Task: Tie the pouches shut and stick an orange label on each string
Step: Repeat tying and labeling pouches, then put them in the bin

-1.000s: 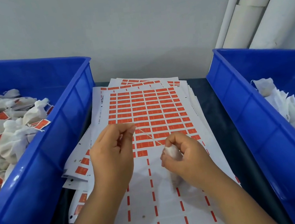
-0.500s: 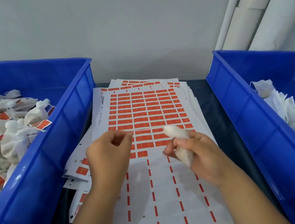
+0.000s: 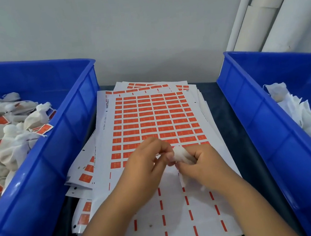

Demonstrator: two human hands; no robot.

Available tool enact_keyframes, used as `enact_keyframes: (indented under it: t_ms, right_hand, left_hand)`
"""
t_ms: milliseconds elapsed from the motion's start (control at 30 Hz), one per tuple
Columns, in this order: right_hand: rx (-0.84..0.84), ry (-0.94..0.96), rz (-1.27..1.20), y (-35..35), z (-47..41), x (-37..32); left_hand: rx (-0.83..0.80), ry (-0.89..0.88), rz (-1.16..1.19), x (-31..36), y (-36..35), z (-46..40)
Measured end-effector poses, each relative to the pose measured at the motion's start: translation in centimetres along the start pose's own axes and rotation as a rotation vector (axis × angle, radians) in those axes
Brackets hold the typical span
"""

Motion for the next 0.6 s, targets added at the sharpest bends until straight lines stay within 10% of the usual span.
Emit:
enact_keyframes:
  t_ms: [267, 600]
  right_hand:
    - [-0.248, 0.094, -0.126, -2.8, 0.8, -1.6]
    - [-0.040, 0.153, -0.079, -1.5, 0.3, -1.7]
  left_hand:
    - [-0.018, 0.135, 0.184, -1.6, -0.9, -0.1]
    - [0.002, 0.295, 0.362, -3.7, -1.4, -0.2]
Point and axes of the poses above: each hand's wrist, its own z-axis away from the middle knuckle, its own y-axis out of the back of the hand, x = y × z, the point moved 10 cm from there along -z, towards the middle knuckle, and after that the axes turned 9 degrees about -z, right-handed, at the moved point
